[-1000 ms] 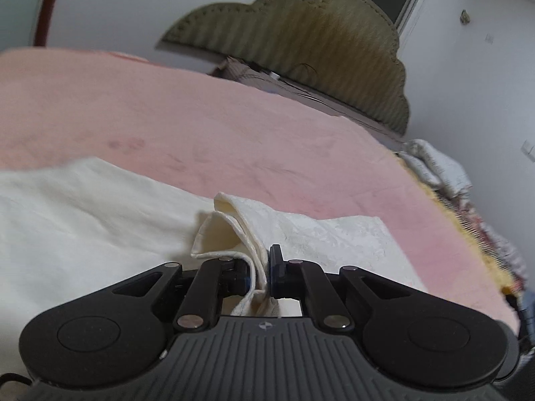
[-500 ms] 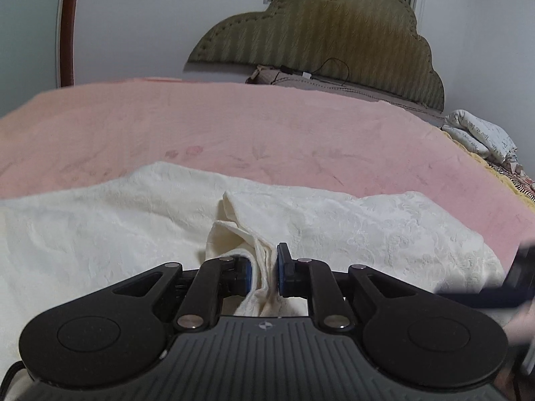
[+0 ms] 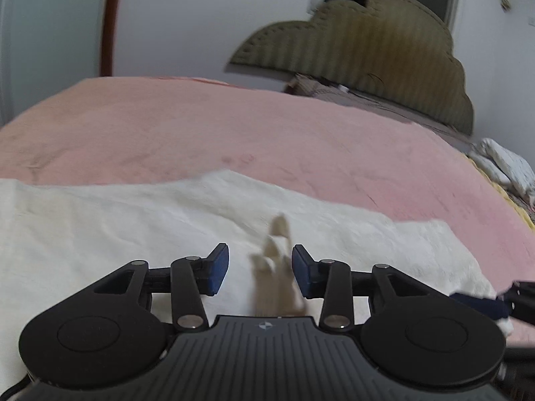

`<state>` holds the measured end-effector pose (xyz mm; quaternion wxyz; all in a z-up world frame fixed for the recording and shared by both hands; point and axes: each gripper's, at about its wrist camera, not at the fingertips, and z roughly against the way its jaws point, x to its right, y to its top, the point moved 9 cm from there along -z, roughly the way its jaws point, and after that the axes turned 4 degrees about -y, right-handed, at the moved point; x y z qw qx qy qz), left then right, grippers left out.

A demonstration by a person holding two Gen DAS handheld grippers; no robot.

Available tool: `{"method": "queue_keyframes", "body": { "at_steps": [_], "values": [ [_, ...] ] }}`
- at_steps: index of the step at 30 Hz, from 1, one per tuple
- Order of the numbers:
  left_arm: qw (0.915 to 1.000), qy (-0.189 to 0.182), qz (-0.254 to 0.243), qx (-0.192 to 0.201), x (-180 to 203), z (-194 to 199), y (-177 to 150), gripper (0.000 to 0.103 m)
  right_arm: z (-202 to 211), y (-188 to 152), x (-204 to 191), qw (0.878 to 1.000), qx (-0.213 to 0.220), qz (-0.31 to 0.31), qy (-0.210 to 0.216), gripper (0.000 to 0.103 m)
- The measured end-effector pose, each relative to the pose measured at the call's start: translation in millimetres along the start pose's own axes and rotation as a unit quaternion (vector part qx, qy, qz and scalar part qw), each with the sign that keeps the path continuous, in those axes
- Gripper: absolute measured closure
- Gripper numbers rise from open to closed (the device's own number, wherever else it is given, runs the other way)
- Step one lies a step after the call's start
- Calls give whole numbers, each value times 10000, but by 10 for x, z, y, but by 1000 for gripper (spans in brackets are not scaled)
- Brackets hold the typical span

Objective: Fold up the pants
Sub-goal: 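Fold the pant leg end over with the left tool toward the right tool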

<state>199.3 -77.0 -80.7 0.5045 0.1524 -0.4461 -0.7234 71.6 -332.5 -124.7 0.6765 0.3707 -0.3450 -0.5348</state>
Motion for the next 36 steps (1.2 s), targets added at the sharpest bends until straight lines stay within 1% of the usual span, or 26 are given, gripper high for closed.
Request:
{"method": "queue_keyframes", "body": {
  "at_steps": [1,2,4,7,12,14,16,18,19,22,23,25,27,29,30,33,34,35,36],
  "values": [
    [10000,22,89,4,-49,43,25,54,16,35,-221,9993,96,350,80,78],
    [9997,8,234,-9,-89,88,49,48,19,67,-395,9973,184,696,141,78],
    [9981,-149,591,-80,-155,159,48,38,1,76,-667,9923,256,1179,271,78],
    [9927,-527,1069,-166,-158,264,1,35,7,-14,-907,9888,171,1409,468,78],
    [9850,-831,1493,-245,-143,366,-56,32,-64,-6,-951,9848,69,1680,440,78],
    [9804,-1030,1651,-316,-103,373,-71,32,-113,1,-941,9844,94,1716,373,78],
    [9742,-1312,1780,-448,-24,379,-101,31,-185,19,-944,9837,100,1783,222,78],
    [9671,-1587,1896,-602,51,376,-134,30,-226,15,-960,9832,107,1809,226,78],
    [9632,-1701,1967,-686,82,367,-157,29,-222,25,-978,9826,193,1834,219,88],
    [9515,-1946,2217,-878,130,326,-221,29,-140,85,-947,9841,439,1711,174,96],
    [9474,-2019,2299,-934,140,307,-239,29,-119,110,-910,9856,484,1612,167,96],
    [9368,-2225,2498,-1026,175,232,-250,29,-83,149,-822,9889,508,1378,208,96],
    [9289,-2422,2570,-1114,240,148,-265,28,-51,169,-734,9913,527,1187,211,96],
    [9296,-2296,2599,-1253,269,48,-319,27,-42,171,-654,9932,515,1024,191,96],
    [9286,-2243,2657,-1298,264,-7,-345,27,-38,166,-617,9940,505,958,161,96],
    [9211,-2279,2896,-1258,248,-55,-364,28,-21,136,-557,9949,427,911,107,96],
    [9197,-2302,2955,-1178,235,-45,-353,39,-21,130,-543,9951,421,888,95,96],
    [9210,-2305,2939,-1107,228,-37,-338,65,-20,127,-527,9955,433,838,83,96],
    [9240,-2291,2869,-1072,222,-18,-323,80,-26,125,-514,9960,412,783,103,96]
  ]
}}
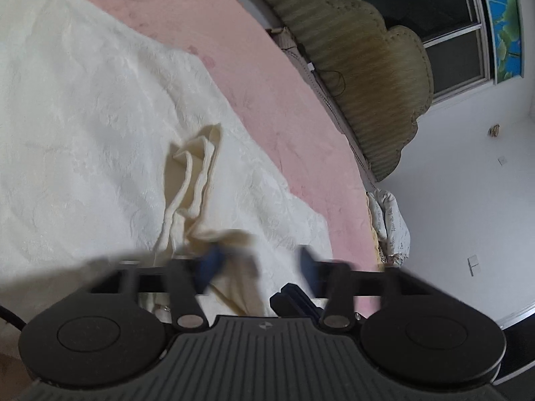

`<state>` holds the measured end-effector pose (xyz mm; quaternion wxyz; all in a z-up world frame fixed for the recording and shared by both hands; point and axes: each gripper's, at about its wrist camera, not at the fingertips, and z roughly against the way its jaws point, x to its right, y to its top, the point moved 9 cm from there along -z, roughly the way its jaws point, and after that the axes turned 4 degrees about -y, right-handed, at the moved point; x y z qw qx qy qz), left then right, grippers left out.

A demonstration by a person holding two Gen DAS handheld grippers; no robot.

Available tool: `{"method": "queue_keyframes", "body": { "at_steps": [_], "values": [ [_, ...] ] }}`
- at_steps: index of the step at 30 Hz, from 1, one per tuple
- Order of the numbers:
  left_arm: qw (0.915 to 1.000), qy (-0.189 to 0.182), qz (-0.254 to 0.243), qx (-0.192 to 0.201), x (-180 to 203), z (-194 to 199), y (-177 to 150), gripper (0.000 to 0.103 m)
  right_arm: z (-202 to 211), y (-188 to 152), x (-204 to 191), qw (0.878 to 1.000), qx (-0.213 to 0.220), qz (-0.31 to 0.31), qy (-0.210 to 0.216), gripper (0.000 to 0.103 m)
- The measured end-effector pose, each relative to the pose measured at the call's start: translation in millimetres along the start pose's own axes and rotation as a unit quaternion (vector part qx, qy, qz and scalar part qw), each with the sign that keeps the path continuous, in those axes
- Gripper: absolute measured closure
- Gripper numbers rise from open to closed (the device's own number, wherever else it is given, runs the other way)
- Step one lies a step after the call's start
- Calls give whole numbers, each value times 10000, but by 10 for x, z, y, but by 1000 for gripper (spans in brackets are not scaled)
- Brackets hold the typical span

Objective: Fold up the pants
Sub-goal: 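Fold the pant leg end over with the left tool toward the right tool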

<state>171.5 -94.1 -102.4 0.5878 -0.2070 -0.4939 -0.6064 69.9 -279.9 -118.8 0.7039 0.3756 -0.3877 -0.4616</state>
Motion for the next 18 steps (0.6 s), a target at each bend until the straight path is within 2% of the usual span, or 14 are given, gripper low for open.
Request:
{"method": "queue_keyframes", "body": {
  "at_steps": [1,2,4,7,10,12,16,18],
  "values": [
    [10000,-5,-50,11,15,17,2,93,-1,-6,8,10000,-36,-54,27,96],
    [9999,-72,-79,47,38,40,3,99,-3,-3,17,10000,-33,-87,16,96],
    [9994,-160,-242,189,109,101,-6,100,-9,6,45,9999,1,-125,-59,96],
    [9964,-41,-754,392,235,247,-78,100,-62,13,150,9991,-41,-267,-312,93],
    [9933,130,-1042,487,232,414,-183,100,-109,-2,174,9989,-233,-368,-190,92],
    [9927,292,-1051,523,143,513,-234,100,-117,-37,88,9990,-328,-312,43,91],
    [9956,312,-788,393,-20,551,-338,100,-114,-116,-148,9991,-377,-23,192,91],
    [9951,325,-847,392,-23,564,-387,100,-111,-116,-216,9988,-371,6,318,91]
  ]
}}
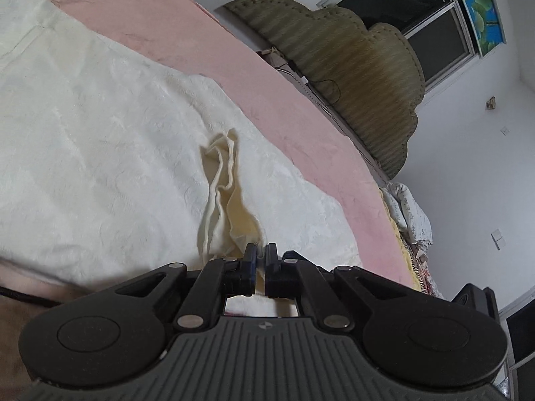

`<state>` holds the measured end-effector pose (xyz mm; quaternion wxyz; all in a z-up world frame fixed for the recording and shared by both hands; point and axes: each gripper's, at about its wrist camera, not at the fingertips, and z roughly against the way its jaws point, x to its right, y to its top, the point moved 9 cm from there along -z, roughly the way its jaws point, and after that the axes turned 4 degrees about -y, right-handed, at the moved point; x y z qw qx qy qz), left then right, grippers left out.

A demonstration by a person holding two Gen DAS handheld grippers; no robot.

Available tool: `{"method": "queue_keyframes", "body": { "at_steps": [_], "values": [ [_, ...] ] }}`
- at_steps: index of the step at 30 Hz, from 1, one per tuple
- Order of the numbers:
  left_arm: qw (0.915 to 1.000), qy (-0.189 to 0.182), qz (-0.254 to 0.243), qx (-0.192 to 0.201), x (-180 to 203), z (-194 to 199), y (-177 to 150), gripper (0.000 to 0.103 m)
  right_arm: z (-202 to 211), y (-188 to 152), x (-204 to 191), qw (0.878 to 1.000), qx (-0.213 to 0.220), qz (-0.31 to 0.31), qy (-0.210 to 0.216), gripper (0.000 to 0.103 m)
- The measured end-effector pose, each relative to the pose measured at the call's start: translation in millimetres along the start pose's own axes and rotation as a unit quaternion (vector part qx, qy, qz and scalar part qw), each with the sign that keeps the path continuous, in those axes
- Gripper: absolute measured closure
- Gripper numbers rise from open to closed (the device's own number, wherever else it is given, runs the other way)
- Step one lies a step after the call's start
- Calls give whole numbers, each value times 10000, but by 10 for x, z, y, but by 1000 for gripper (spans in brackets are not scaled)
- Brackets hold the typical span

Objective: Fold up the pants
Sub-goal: 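Fold the pant leg end over with the left tool toward the right tool, then open the left tool and release the folded leg onto the pants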

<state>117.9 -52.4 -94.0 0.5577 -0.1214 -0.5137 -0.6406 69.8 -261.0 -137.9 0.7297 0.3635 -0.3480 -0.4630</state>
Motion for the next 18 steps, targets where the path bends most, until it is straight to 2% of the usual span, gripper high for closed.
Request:
{"method": "queue_keyframes", "body": {
  "at_steps": [3,9,12,14,15,18],
  "values": [
    [9998,72,-183,-21,22,31,-64,100,-8,-1,-65,9999,-4,142,95,91],
    [9997,162,52,-177,-150,17,-144,100,-31,-23,-83,9995,-112,179,251,91],
    [9996,214,-51,-199,-140,15,-144,100,-51,-46,-100,9994,-148,189,245,91],
    [9992,318,-145,-208,-101,17,-129,93,-64,-50,-81,9994,-161,97,295,91],
    [9991,336,-161,-186,-82,24,-94,90,-88,-31,-48,9993,-181,8,338,91],
    [9979,473,-424,113,43,57,136,90,-82,-40,-35,9987,-232,-182,409,91]
  ]
}}
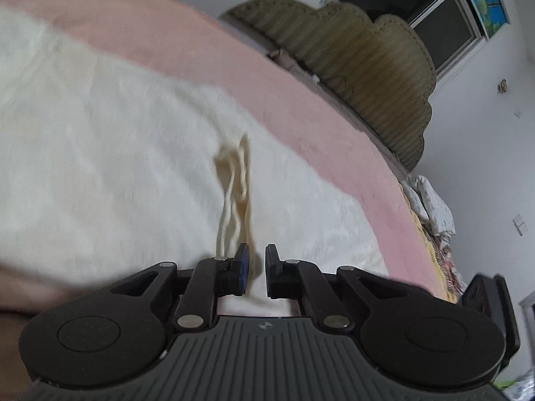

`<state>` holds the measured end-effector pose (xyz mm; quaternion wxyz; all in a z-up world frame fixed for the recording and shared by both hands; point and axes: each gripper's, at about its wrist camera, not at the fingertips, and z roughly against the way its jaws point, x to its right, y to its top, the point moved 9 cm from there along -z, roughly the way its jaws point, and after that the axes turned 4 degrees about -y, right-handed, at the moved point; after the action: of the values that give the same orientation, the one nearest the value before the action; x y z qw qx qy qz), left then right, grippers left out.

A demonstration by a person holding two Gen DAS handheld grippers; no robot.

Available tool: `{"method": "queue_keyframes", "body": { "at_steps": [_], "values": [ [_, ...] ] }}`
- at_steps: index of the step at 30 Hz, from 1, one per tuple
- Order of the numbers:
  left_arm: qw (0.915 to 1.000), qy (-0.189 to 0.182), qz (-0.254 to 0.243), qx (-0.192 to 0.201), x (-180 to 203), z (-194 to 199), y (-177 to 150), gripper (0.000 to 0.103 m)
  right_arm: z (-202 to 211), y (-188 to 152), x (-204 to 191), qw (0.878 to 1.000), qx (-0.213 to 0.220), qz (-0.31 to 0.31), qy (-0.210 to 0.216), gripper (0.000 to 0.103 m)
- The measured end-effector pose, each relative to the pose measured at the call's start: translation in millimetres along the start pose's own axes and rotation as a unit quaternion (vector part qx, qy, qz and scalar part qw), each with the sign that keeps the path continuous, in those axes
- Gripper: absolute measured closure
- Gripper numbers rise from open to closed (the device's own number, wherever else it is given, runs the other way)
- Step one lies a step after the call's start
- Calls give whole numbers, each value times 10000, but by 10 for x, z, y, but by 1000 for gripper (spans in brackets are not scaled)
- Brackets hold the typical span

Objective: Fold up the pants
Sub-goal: 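Open the left tool and release the folded leg onto the pants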

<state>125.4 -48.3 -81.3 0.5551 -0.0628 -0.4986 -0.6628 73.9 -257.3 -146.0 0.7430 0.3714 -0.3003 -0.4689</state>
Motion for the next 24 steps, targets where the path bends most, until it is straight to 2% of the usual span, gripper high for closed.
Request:
{"method": "queue_keyframes", "body": {
  "at_steps": [1,3,5,9,11,13,14,16,17,18,22,24],
  "values": [
    [9998,5,-153,89,61,2,91,89,0,-1,-2,10000,-2,3,-5,91],
    [9988,-94,-469,143,217,-61,235,78,-6,6,4,10000,0,7,-27,91],
    [9968,-224,-772,51,403,-227,305,59,-14,2,6,10000,11,-24,-36,92],
    [9944,-348,-988,-149,645,-662,348,58,-18,-9,35,9998,38,-182,10,92],
    [9941,-239,-1019,-277,614,-905,324,58,-18,-12,42,9997,52,-217,16,92],
    [9933,270,-1058,-391,455,-1072,278,60,-8,-1,58,9997,41,-227,26,92],
    [9918,521,-1095,-415,350,-1111,245,70,4,-1,64,9997,11,-223,49,92],
    [9902,737,-1152,-289,198,-1063,218,85,78,19,107,9995,-69,-191,233,91],
    [9895,799,-1180,-252,145,-1020,213,87,139,28,165,9991,-94,-223,360,91],
    [9902,783,-1129,-245,109,-983,218,88,203,39,272,9990,-59,-312,304,91],
    [9887,890,-1192,-182,79,-953,211,90,354,-10,974,9929,-38,-893,-782,90],
    [9845,1010,-1431,-125,143,-949,184,90,315,-218,1221,9860,-584,-1232,-965,87]
  ]
}}
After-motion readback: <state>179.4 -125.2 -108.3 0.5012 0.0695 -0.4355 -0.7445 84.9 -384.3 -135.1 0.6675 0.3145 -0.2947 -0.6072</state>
